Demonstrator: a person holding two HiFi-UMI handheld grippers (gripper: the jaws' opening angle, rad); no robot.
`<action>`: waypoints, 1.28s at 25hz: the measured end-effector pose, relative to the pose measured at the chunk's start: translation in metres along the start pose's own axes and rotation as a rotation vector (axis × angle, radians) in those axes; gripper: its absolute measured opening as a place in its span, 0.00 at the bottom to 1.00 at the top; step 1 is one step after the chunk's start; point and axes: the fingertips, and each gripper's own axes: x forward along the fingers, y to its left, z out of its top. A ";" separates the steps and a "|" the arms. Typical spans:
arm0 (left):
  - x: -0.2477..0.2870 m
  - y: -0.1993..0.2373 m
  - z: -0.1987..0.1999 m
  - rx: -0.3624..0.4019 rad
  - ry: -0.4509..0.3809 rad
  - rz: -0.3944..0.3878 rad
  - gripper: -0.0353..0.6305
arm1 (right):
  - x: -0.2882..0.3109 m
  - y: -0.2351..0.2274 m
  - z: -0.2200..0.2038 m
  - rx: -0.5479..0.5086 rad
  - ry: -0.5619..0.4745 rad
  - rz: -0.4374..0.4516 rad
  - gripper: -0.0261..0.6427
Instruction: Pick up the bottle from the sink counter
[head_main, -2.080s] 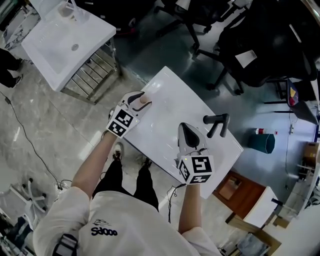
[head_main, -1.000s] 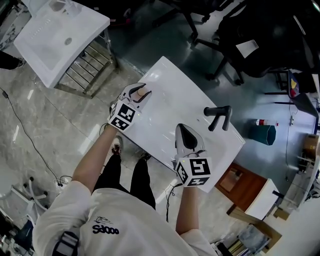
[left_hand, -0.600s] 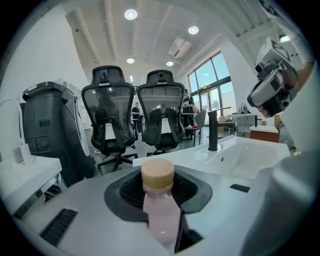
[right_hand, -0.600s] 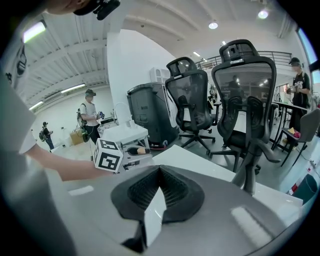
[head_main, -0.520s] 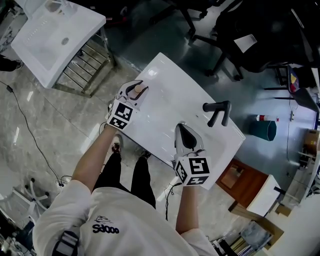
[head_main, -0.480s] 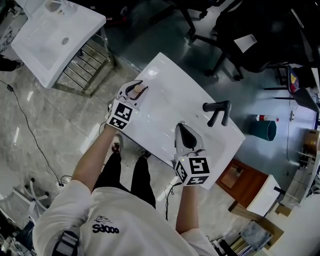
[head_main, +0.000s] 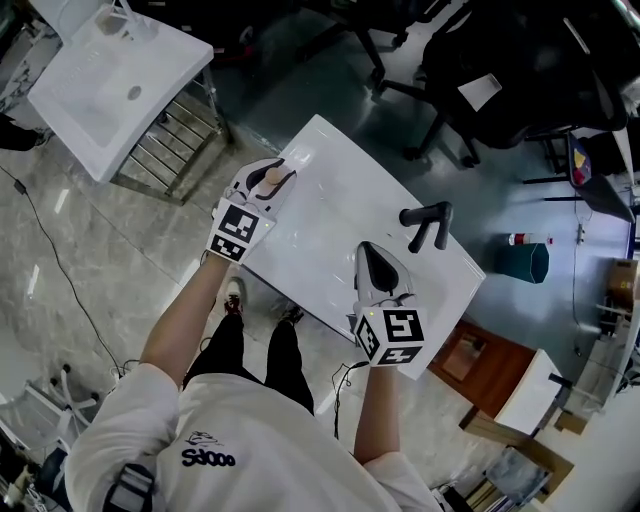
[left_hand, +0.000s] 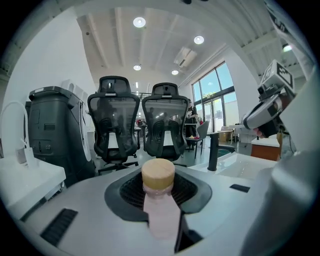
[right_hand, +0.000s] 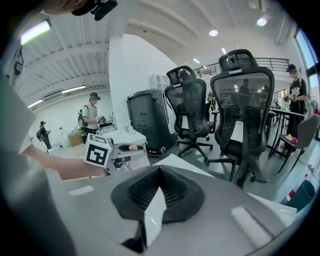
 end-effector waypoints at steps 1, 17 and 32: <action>-0.003 -0.001 0.008 0.002 -0.002 -0.007 0.22 | -0.001 0.001 0.006 -0.005 -0.012 0.000 0.06; -0.073 -0.016 0.134 0.053 -0.116 -0.059 0.22 | -0.035 0.012 0.100 -0.138 -0.200 0.015 0.06; -0.139 -0.017 0.188 0.125 -0.155 -0.039 0.22 | -0.048 0.031 0.147 -0.178 -0.296 0.040 0.06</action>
